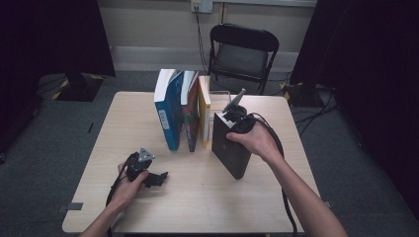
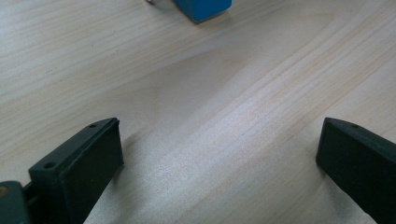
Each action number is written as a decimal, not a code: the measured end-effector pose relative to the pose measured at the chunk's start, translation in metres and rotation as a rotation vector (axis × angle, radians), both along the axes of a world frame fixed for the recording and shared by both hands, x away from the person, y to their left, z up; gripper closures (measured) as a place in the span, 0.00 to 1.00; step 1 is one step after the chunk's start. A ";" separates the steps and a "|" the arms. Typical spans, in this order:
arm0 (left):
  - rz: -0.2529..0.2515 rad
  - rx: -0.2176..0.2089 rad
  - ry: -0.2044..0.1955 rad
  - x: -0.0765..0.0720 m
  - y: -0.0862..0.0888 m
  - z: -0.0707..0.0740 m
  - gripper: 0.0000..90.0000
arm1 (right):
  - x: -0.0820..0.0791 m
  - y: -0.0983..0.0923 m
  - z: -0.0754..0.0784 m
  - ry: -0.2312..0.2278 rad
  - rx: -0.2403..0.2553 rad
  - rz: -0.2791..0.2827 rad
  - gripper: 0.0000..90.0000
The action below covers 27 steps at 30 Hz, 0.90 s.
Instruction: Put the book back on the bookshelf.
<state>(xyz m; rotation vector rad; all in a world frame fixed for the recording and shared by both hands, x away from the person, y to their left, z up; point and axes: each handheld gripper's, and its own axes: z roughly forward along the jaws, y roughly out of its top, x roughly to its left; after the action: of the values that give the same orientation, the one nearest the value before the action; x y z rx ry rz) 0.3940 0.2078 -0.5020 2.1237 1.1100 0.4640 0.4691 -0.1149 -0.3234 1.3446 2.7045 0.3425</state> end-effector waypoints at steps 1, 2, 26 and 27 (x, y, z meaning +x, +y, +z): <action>0.000 0.000 0.000 0.000 0.000 0.000 0.00 | 0.000 0.000 0.000 -0.003 -0.004 -0.003 0.48; 0.000 0.000 0.000 0.000 0.000 0.000 0.00 | 0.000 0.000 0.000 -0.001 -0.009 -0.006 0.47; 0.000 -0.002 0.000 0.000 0.000 0.000 0.00 | -0.006 -0.001 0.003 -0.076 0.006 -0.047 0.59; -0.001 -0.001 0.000 0.000 0.000 0.000 0.00 | -0.006 -0.002 0.004 -0.079 0.005 -0.053 0.59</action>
<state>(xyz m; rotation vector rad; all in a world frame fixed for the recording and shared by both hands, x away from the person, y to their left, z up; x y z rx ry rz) 0.3942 0.2078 -0.5020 2.1229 1.1093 0.4632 0.4633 -0.1166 -0.3195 1.3715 2.6004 0.3890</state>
